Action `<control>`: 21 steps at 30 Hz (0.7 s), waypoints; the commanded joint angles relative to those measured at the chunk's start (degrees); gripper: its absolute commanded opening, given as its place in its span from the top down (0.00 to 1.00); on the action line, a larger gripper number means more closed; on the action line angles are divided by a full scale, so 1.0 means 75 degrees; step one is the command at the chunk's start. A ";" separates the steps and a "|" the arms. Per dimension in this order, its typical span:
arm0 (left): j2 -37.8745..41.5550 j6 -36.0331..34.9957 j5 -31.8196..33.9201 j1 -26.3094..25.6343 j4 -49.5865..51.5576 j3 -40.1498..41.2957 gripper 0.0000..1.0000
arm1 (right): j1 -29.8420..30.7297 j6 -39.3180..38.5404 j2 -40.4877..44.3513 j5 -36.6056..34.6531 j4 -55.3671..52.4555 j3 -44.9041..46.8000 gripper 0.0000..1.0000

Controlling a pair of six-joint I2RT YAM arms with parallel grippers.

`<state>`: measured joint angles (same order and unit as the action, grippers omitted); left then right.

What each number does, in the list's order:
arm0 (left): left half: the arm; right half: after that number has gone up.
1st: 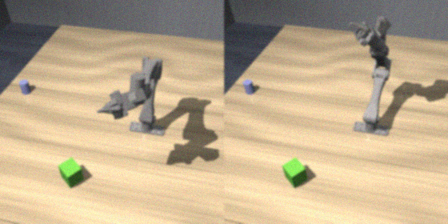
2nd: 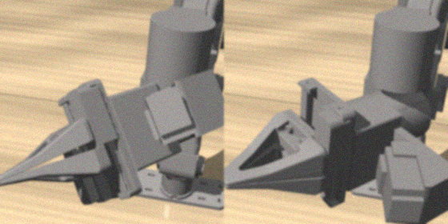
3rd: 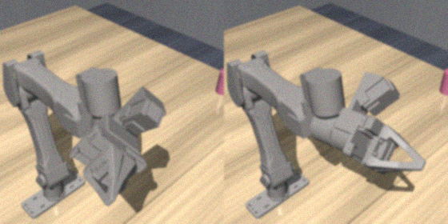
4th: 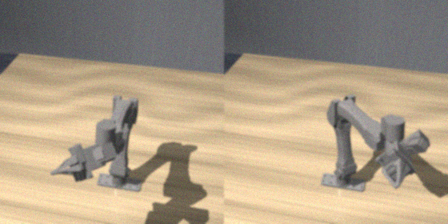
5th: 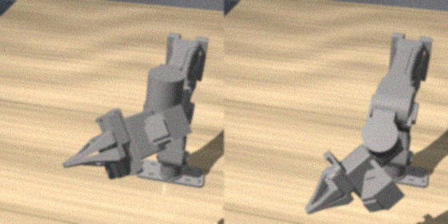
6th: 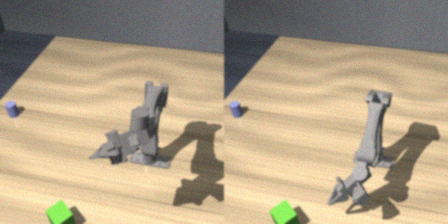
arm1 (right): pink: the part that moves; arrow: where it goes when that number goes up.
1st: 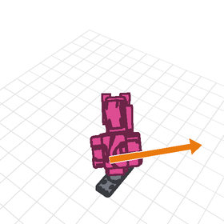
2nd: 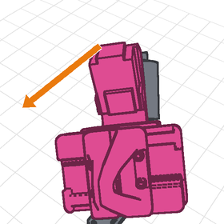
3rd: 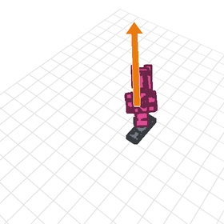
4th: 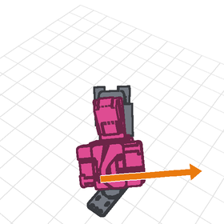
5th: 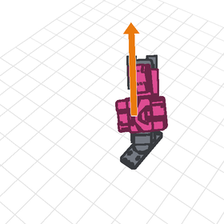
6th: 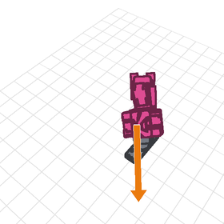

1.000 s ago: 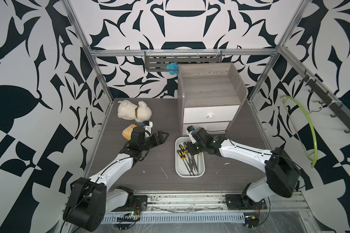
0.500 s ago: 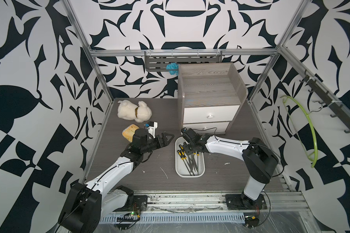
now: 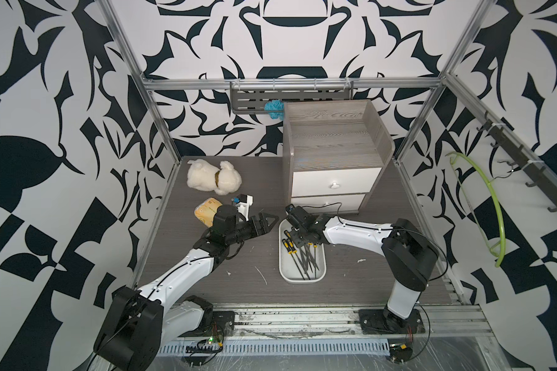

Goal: Take the file tool out of the storage box
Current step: Pick up the file tool from the storage box.

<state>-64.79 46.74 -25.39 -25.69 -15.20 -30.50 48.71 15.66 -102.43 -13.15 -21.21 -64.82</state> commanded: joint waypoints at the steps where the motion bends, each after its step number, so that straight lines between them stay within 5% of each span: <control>1: -0.0092 -0.0045 -0.0145 -0.0020 -0.0046 -0.0070 0.09 | 0.0062 0.0181 0.0559 0.0029 0.0193 0.0124 0.92; 16: -0.0058 0.0199 -0.1228 -0.0076 -0.1517 0.0210 0.10 | -0.0039 0.0461 0.2571 0.1260 0.1012 0.0498 1.00; 21: 0.0054 -0.0244 -0.1043 -0.0873 -0.1549 0.0046 0.14 | -0.0156 0.0669 0.3309 0.1889 0.1694 0.0809 1.00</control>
<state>-65.30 47.55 -32.25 -29.21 -25.17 -30.06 48.27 18.81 -81.41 -3.01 -13.67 -59.77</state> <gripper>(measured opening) 0.865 0.181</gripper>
